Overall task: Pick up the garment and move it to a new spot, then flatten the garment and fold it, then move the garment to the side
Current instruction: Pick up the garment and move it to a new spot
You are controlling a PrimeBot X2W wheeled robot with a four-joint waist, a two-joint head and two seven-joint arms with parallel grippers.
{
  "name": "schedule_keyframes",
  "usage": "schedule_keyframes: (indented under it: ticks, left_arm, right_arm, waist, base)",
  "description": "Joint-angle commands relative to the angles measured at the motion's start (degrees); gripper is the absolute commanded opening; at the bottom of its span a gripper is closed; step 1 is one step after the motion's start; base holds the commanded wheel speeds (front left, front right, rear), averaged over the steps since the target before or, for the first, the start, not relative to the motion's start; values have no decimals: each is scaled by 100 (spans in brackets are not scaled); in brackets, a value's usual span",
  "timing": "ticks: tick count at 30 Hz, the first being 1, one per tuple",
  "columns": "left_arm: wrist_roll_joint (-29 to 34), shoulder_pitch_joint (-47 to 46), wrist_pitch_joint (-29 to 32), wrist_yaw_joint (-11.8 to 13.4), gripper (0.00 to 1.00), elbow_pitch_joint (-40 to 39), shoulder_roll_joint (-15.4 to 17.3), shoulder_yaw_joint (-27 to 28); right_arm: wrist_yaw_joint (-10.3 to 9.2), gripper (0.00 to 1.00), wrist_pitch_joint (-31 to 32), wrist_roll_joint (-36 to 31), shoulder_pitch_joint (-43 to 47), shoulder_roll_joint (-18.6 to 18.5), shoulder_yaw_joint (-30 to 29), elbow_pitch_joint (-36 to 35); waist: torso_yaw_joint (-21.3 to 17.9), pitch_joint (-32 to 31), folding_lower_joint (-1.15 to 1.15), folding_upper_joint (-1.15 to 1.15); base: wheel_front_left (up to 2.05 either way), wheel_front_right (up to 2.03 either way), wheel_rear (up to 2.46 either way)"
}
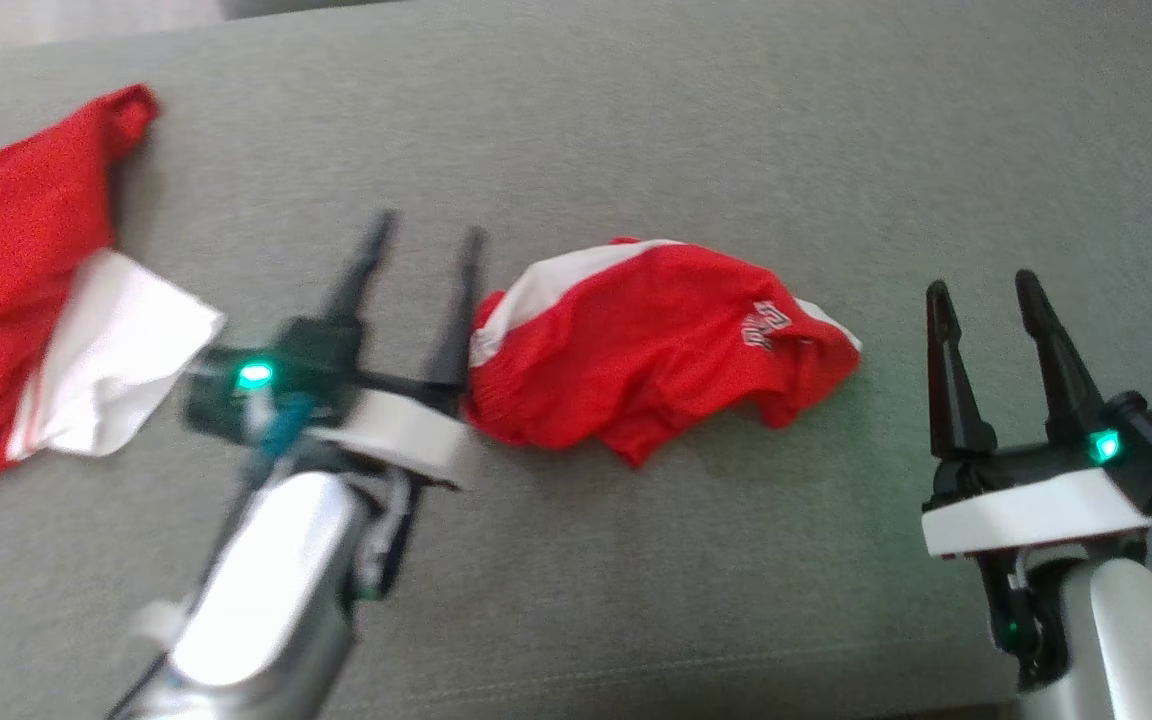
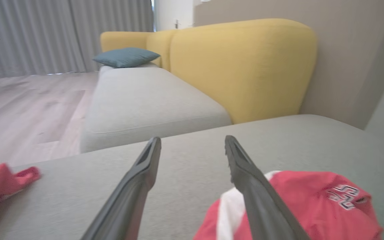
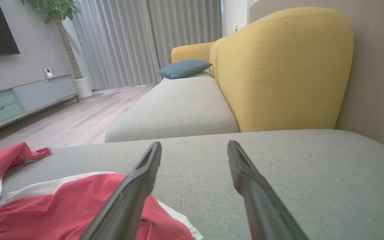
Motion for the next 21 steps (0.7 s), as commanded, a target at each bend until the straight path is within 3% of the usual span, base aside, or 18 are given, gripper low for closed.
schedule_keyframes:
  ticks: [1,5,10,21]
  left_arm:
    - [5,-70,-66,27,100,-269,160,327]
    - [8,253,-68,15,100,-556,400,942]
    - [-10,643,-69,-193,100,-676,520,1566]
    - [273,1439,-69,-640,100,-793,432,2035]
  right_arm:
    - [43,100,34,-52,6,-97,123,-213]
    - [43,100,89,-58,57,-124,97,-216]
    - [43,100,136,-59,128,-157,70,-183]
    - [43,100,248,-67,432,-180,70,-105]
  waist:
    - [234,-144,0,0]
    - [409,-199,0,0]
    - [515,-278,0,0]
    - [475,-584,0,0]
  base:
    - [0,0,0]
    - [0,0,0]
    - [0,0,0]
    - [0,0,0]
